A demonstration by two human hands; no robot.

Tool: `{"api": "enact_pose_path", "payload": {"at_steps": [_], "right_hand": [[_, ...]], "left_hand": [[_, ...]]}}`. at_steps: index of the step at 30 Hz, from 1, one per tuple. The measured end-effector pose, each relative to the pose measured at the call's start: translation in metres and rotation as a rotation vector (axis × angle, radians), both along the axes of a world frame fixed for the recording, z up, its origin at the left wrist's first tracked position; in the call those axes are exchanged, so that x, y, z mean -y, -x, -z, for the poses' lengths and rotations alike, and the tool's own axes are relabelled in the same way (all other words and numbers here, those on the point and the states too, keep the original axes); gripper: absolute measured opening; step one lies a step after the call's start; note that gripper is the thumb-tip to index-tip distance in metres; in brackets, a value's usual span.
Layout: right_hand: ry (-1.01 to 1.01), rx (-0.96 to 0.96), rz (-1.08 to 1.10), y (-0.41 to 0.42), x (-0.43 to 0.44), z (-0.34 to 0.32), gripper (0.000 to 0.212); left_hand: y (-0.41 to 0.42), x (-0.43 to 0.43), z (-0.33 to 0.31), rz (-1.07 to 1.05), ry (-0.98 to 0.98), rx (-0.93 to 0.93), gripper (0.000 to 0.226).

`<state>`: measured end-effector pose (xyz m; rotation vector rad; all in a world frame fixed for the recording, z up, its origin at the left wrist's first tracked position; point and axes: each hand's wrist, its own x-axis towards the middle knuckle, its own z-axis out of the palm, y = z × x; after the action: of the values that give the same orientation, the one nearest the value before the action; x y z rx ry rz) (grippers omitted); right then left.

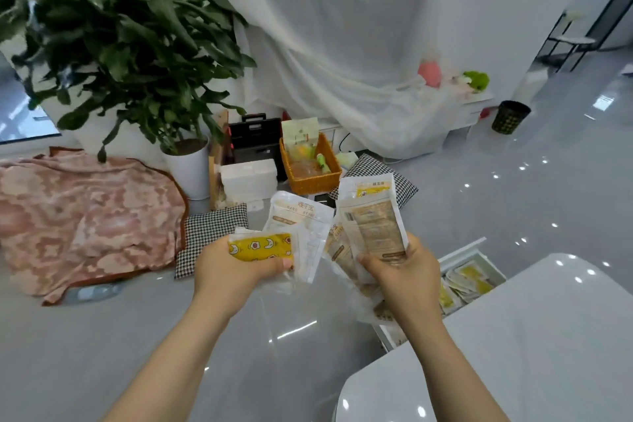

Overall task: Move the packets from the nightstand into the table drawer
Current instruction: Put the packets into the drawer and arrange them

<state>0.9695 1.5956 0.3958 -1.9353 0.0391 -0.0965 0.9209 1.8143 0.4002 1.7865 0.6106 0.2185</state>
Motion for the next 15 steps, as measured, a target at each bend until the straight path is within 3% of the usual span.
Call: {"api": "enact_pose_path", "payload": {"at_steps": [8, 15], "right_hand": [[0.008, -0.004, 0.148, -0.091, -0.023, 0.008, 0.031], [0.024, -0.022, 0.320, -0.168, -0.064, 0.009, 0.029]], "left_hand": [[-0.121, -0.024, 0.010, 0.148, 0.014, -0.004, 0.037], [-0.234, -0.067, -0.002, 0.328, -0.091, -0.015, 0.035]]}}
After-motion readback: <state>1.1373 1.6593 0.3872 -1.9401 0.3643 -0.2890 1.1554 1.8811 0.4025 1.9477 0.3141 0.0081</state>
